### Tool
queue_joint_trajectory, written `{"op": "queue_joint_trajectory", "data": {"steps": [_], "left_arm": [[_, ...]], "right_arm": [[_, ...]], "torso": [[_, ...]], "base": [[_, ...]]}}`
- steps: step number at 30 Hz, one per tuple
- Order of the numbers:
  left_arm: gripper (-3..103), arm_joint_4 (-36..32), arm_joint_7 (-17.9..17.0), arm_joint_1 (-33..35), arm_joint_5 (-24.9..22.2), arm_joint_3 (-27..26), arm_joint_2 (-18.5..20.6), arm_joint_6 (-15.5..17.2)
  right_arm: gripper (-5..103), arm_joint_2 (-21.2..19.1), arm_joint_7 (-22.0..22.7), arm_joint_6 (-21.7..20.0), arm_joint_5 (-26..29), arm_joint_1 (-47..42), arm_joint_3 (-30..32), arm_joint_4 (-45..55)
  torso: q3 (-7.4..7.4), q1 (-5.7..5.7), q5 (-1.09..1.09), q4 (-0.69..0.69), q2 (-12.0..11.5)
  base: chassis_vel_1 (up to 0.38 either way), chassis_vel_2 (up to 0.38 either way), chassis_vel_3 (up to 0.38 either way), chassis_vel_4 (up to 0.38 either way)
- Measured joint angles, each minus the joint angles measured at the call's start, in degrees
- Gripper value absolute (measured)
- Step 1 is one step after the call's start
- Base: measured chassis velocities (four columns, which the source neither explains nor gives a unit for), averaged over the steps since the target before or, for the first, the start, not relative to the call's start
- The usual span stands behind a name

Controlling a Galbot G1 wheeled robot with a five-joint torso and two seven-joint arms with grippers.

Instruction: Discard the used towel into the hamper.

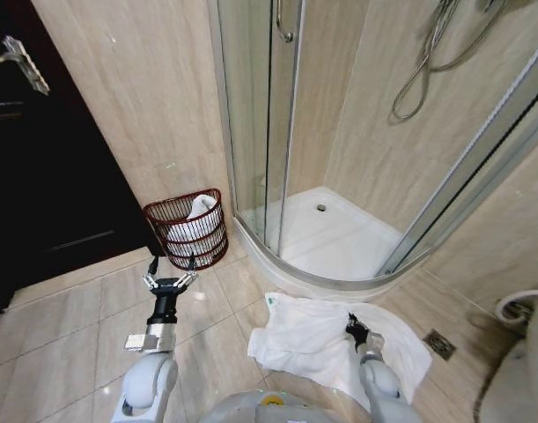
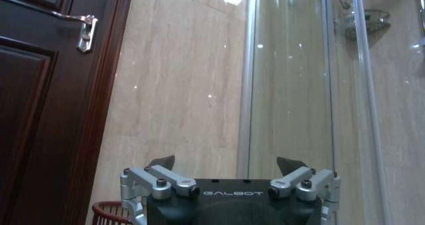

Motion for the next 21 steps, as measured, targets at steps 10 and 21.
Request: {"op": "queue_joint_trajectory", "data": {"steps": [10,21], "left_arm": [[100,0.64,0.07,0.23,-0.78,0.18,0.69,-0.86],[100,1.06,0.10,0.47,-1.59,0.44,0.69,-1.44]], "right_arm": [[2,2.11,0.97,6.61,-4.98,-13.99,2.83,23.31],[2,3.53,1.86,-1.56,-6.13,-18.19,5.07,48.55]], "torso": [[0.00,0.00,-0.01,0.00,0.00],[0.00,0.00,-0.02,0.00,0.00]], "base": [[0.000,0.000,0.000,0.000],[0.000,0.000,0.000,0.000]]}}
